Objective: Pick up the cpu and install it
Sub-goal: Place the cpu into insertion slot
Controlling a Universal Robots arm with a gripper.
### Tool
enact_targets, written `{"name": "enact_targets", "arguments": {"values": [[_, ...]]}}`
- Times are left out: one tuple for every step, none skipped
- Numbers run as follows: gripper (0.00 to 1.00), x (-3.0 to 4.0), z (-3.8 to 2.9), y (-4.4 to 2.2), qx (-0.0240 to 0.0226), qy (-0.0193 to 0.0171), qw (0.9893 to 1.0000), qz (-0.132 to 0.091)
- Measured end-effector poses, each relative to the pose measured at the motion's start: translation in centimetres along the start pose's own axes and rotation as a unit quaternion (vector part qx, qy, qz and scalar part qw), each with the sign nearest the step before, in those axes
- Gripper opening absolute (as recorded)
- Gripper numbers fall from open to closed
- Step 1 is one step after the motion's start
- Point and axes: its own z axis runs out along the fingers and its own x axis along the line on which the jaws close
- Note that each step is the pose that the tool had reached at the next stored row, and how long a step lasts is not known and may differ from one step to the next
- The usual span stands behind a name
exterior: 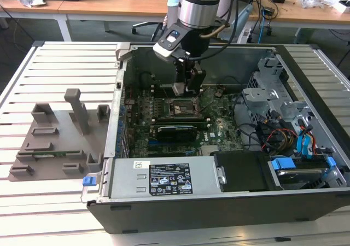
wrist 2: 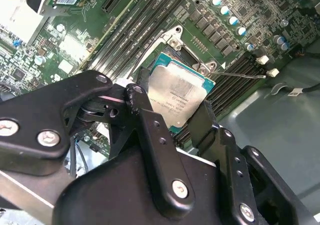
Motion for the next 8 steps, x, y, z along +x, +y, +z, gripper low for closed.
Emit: {"name": "enact_targets", "arguments": {"values": [[0.55, 0.0, 0.0, 0.0, 0.0003, -0.0001, 1.0, 0.005], [0.55, 0.0, 0.0, 0.0, 0.0006, -0.0001, 1.0, 0.009], [0.55, 0.0, 0.0, 0.0, 0.0008, -0.0001, 0.9999, 0.012], [0.55, 0.0, 0.0, 0.0, 0.001, -0.0001, 0.9999, 0.016], [0.55, 0.0, 0.0, 0.0, 0.0012, -0.0001, 0.9998, 0.018], [0.55, 0.0, 0.0, 0.0, 0.0014, -0.0002, 0.9998, 0.021], [0.55, 0.0, 0.0, 0.0, 0.0017, -0.0003, 0.9997, 0.026], [0.55, 0.0, 0.0, 0.0, 0.002, -0.0004, 0.9995, 0.03]]}}
